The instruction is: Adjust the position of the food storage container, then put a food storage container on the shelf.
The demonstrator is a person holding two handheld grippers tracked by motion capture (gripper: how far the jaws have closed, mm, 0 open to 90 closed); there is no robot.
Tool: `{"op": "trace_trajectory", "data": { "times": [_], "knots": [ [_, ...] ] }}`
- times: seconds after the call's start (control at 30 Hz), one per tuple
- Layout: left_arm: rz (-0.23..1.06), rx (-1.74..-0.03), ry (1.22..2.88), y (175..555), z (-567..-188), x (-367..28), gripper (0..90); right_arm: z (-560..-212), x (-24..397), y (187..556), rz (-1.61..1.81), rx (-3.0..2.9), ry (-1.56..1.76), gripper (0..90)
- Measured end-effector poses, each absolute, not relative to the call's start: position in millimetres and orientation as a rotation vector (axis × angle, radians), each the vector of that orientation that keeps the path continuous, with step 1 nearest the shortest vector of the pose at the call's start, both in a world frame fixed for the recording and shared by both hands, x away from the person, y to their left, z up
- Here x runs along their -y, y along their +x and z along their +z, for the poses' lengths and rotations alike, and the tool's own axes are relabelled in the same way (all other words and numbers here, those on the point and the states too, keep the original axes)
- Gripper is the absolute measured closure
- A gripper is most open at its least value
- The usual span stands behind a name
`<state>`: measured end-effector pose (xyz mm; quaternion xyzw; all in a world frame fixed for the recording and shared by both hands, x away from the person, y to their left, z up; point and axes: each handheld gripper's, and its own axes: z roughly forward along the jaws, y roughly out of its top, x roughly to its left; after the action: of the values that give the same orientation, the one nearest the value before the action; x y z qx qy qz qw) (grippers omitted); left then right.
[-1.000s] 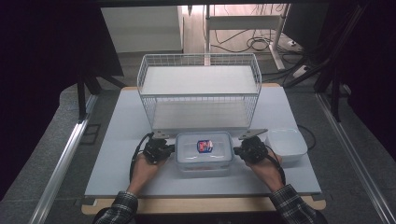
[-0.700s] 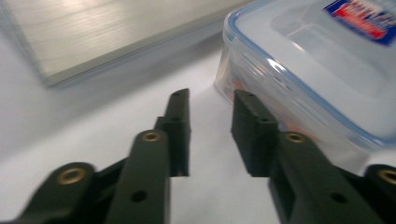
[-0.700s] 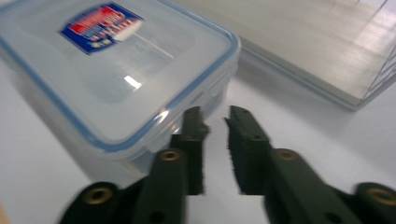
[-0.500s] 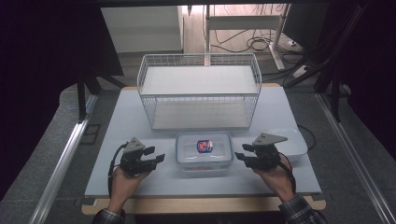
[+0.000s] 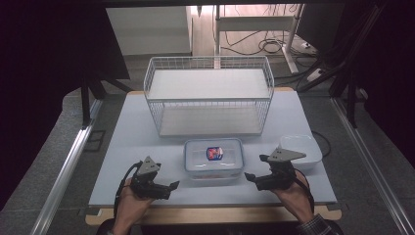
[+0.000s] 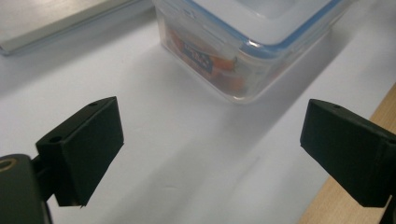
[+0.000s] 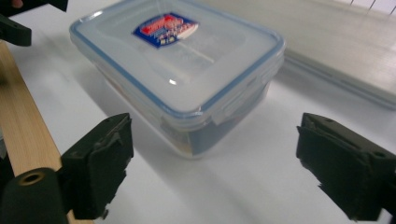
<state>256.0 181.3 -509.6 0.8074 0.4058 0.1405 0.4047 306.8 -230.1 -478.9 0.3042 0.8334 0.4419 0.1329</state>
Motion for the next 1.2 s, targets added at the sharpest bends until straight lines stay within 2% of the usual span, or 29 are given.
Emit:
{"op": "trace_trajectory", "data": {
  "times": [0.1, 0.37, 0.53, 0.77, 0.97, 1.2],
  "knots": [
    [0.332, -1.022, 2.032, 255.1, -510.8, -182.1, 3.4, -482.3, 229.5, 305.6, 1.251, -2.431, 0.875, 9.2],
    [0.408, -0.973, 2.056, 256.1, -516.4, -181.2, 4.2, -485.5, 227.7, 307.1, 1.278, -2.408, 0.907, 2.9],
    [0.403, -1.009, 2.040, 262.1, -522.0, -184.7, 3.4, -485.6, 226.6, 308.3, 1.286, -2.418, 0.910, 2.3],
    [0.327, -1.022, 1.974, 263.4, -511.5, -185.4, 2.8, -481.2, 224.6, 311.7, 1.288, -2.453, 0.878, 2.1],
    [0.332, -1.007, 1.991, 269.4, -500.1, -182.4, 1.1, -474.8, 223.1, 318.3, 1.314, -2.455, 0.931, 2.4],
    [0.278, -1.001, 1.964, 286.8, -490.5, -176.3, 6.6, -467.0, 212.7, 330.3, 1.267, -2.482, 0.970, 1.9]
  ]
}}
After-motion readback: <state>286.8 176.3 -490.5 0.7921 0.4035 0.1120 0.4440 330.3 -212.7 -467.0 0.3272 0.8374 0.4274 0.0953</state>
